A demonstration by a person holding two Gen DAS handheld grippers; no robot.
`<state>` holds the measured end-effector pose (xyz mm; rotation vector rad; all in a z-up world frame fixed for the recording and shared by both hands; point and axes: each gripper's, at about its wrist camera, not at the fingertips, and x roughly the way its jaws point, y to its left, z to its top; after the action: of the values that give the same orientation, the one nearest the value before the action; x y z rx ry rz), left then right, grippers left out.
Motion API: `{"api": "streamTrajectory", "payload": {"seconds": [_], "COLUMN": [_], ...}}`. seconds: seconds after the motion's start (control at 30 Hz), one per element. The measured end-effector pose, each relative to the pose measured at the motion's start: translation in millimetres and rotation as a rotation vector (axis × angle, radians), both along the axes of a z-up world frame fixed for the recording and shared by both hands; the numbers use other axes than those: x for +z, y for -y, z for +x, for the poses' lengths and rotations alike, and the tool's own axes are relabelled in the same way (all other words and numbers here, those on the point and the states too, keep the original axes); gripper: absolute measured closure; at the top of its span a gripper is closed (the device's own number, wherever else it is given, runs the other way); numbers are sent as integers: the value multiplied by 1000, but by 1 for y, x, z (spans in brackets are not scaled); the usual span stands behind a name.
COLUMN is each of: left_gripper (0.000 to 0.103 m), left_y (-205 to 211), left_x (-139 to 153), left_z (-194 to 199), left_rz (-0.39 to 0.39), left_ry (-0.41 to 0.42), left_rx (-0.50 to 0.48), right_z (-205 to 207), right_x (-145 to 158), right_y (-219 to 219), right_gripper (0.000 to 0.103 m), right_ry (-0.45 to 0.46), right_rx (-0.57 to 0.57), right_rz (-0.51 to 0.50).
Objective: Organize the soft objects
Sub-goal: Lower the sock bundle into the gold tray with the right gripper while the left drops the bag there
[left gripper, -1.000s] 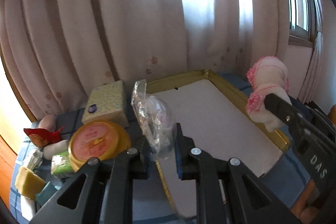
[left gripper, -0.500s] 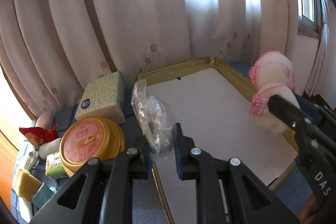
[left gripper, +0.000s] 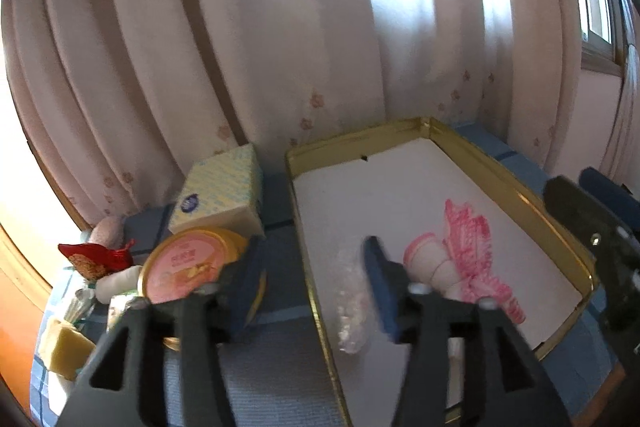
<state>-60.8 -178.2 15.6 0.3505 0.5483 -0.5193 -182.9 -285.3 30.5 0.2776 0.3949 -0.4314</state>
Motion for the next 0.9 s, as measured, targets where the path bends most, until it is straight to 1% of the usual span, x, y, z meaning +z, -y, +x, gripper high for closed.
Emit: {"api": "streamTrajectory", "payload": {"seconds": [0.03, 0.07, 0.17, 0.37, 0.4, 0.5, 0.53, 0.6, 0.7, 0.73, 0.9], "left_gripper": [32, 32, 30, 17, 15, 8, 6, 6, 2, 1, 1], "left_y": [-2, -5, -9, -22, -25, -34, -38, -46, -59, -65, -99], "left_x": [2, 4, 8, 11, 12, 12, 12, 13, 12, 12, 9], "left_z": [-1, -2, -3, -2, -1, 0, 1, 4, 9, 9, 15], "left_rz": [-7, -14, -20, -38, -40, -45, -48, -52, -54, -58, -90], "left_ry": [13, 29, 42, 45, 47, 52, 53, 53, 54, 56, 62], "left_rx": [8, 17, 22, 48, 57, 82, 91, 109, 140, 150, 203], "right_z": [-2, -4, -8, -9, -8, -6, -5, -4, 2, 5, 24], "right_x": [2, 3, 6, 11, 12, 15, 16, 17, 19, 19, 18], "right_y": [-1, -1, -3, -10, -12, -20, -22, -28, -36, -39, -60], "right_gripper": [42, 41, 40, 39, 38, 27, 25, 23, 22, 21, 21], "right_ry": [9, 19, 37, 46, 47, 50, 53, 66, 74, 73, 50], "right_rx": [-8, -14, -28, -25, -22, -13, -12, -15, -7, -2, 36], "right_rz": [-2, -1, 5, 7, 5, -2, -4, -6, -1, 2, 2]}}
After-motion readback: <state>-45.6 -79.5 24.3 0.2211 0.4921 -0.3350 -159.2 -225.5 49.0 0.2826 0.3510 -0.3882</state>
